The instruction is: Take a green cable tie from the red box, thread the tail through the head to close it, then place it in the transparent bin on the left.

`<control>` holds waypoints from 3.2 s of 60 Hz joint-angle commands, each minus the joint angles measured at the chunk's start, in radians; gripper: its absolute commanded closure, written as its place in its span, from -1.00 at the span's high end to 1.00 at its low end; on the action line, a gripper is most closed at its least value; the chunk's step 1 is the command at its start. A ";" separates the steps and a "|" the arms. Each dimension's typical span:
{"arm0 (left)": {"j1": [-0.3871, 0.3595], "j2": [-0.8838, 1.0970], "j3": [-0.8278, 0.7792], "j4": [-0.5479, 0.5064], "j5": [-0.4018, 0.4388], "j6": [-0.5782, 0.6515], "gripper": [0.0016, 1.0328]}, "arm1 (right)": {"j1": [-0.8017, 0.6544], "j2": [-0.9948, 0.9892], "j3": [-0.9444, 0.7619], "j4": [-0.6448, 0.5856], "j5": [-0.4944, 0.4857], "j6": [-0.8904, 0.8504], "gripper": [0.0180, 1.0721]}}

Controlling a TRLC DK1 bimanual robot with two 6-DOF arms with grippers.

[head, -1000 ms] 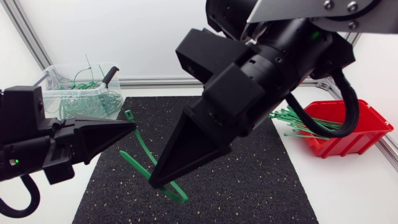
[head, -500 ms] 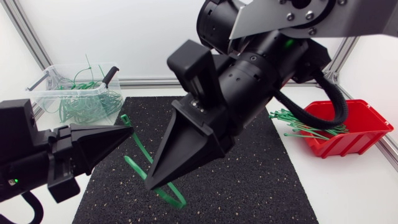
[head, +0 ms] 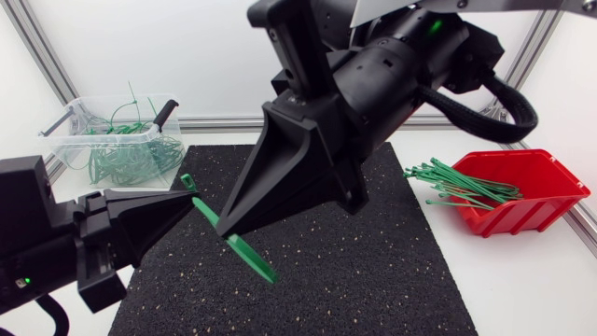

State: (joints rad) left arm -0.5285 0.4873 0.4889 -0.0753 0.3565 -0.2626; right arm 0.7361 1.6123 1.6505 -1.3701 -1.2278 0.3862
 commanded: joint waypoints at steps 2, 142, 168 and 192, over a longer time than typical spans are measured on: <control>-0.024 -0.010 -0.009 0.023 -0.025 -0.010 -0.94 | -0.026 0.006 -0.001 -0.037 -0.024 0.043 -0.89; -0.284 -0.042 -0.062 0.121 -0.223 -0.207 -0.94 | -0.041 0.104 -0.006 -0.050 -0.148 0.057 -0.89; -0.298 -0.052 -0.070 0.121 -0.214 -0.204 -0.94 | -0.055 0.106 -0.009 -0.046 -0.148 0.056 -0.89; -0.295 -0.058 -0.062 0.127 -0.217 -0.202 -0.94 | -0.057 0.109 -0.021 -0.037 -0.148 0.054 -0.89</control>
State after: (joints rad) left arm -0.8204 0.4408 0.4370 0.0418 0.1345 -0.4492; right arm 0.6849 1.7012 1.6268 -1.4094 -1.3655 0.4198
